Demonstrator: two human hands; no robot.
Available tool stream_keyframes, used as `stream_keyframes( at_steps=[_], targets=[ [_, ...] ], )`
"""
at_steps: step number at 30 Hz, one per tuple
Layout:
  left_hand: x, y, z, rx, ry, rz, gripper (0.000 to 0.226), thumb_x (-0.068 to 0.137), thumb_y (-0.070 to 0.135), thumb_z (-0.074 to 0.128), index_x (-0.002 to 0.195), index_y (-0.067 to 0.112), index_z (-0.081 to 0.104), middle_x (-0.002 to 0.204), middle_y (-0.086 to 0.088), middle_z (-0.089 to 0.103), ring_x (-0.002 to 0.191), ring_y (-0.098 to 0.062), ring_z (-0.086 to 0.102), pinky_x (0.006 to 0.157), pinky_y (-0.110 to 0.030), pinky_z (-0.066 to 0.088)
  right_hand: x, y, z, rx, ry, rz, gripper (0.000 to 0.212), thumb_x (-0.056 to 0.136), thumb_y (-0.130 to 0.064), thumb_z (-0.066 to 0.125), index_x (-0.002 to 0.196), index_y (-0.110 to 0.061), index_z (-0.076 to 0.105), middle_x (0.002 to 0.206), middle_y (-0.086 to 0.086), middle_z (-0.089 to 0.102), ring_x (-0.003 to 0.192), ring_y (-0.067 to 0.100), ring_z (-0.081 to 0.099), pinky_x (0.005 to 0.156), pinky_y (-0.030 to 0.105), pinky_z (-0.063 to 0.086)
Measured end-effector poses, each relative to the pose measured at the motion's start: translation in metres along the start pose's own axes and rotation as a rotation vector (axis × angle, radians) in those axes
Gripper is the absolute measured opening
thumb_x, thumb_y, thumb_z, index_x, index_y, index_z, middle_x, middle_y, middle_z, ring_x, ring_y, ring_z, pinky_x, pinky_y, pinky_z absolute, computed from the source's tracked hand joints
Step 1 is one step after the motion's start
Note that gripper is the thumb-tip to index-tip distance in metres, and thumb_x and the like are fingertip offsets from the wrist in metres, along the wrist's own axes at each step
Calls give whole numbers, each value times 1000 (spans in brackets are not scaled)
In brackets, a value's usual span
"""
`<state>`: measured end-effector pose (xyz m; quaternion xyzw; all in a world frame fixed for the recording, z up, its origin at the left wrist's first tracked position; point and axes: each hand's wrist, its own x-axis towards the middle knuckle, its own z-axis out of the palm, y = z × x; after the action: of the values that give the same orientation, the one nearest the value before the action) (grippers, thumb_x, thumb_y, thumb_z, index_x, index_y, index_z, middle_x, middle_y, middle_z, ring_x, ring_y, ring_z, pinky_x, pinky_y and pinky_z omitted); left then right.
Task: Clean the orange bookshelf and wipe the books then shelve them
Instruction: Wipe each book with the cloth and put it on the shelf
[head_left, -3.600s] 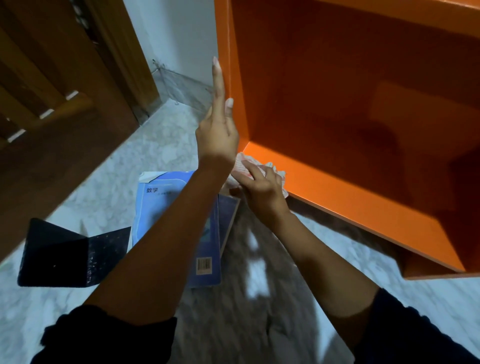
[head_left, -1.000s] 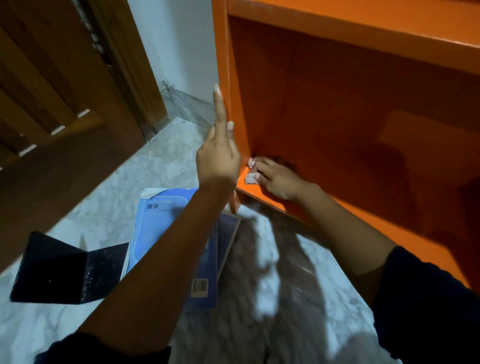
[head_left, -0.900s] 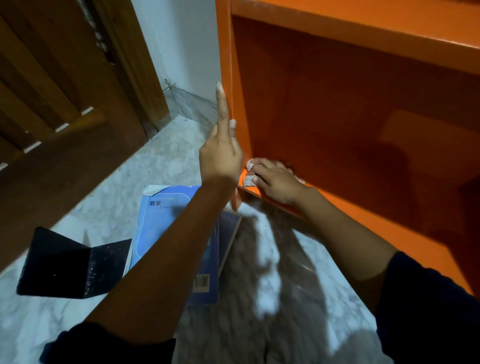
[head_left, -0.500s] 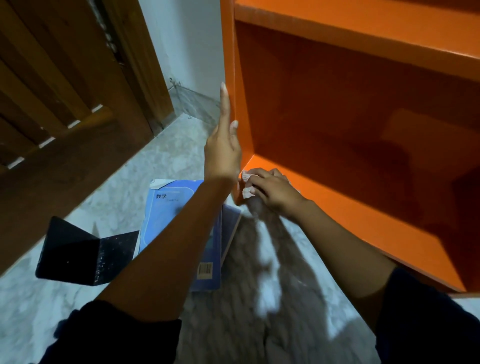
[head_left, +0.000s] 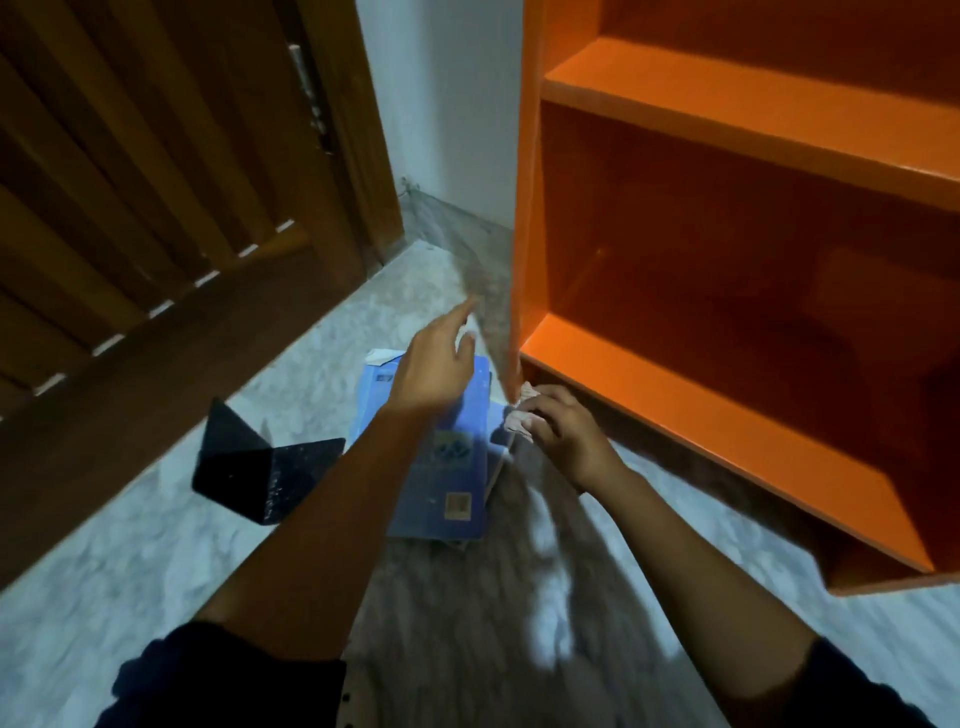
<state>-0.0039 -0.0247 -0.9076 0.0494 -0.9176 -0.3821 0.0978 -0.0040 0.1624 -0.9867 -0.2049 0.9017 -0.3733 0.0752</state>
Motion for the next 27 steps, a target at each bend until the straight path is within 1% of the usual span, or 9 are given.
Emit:
stream_keyframes(
  at_steps=[2,5,7,9,14,17,20,23,27],
  targets=[
    [-23,-34,-8,26,-8,-120,42,98,20,42,140,17,43,138,-9,51,128,-23,46,106,-36,36,-6,-9,24,110,102,54,16,86,-9,59,97,-6,71,113,11,59,110,25,55,93,29,39],
    [-56,-88,-15,143,19,-290,43,96,27,39,136,10,46,127,-21,54,117,-37,51,96,-43,42,-10,-28,50,165,159,43,8,85,-7,65,78,-5,69,84,-11,58,93,2,47,83,11,36],
    [-70,-119,-15,225,2,-395,44,93,29,42,132,10,46,117,-25,55,107,-42,56,86,-48,49,-6,-30,70,195,175,78,23,87,-11,63,65,-9,59,73,-7,54,80,5,46,75,22,41],
    [-77,-139,-10,217,-60,-514,47,94,24,46,138,12,36,125,-23,52,112,-41,53,91,-46,48,1,-27,89,283,219,162,27,90,-17,60,66,-23,51,80,-2,53,79,14,52,70,32,43],
    [-87,-168,8,-71,-94,-480,65,90,35,52,145,12,27,140,-20,42,126,-36,45,102,-48,41,6,-36,115,291,232,223,28,90,-21,46,65,-32,44,81,-10,47,87,23,48,74,31,35],
    [-93,-170,13,-78,-54,-480,65,92,35,51,147,14,24,143,-18,39,127,-34,43,102,-48,41,0,-32,123,294,235,231,14,95,-39,48,90,-32,59,105,-3,59,102,22,54,85,42,45],
    [-97,-163,14,-46,-18,-450,63,96,28,50,149,14,20,146,-18,32,130,-34,39,104,-42,38,-8,-32,121,336,202,339,43,95,-40,53,134,-21,51,140,4,46,129,19,43,106,33,36],
    [-101,-158,14,-42,-8,-451,63,96,25,50,149,14,19,146,-18,30,131,-33,38,104,-41,36,-18,-35,118,340,235,332,46,93,-31,58,136,-16,49,141,7,45,131,19,42,107,27,32],
    [-113,-148,13,-48,16,-413,63,93,18,54,148,14,24,139,-16,37,126,-31,43,101,-41,40,-34,-38,115,416,273,360,45,90,-31,64,132,-18,53,136,3,51,124,16,48,106,33,39]
  ],
)
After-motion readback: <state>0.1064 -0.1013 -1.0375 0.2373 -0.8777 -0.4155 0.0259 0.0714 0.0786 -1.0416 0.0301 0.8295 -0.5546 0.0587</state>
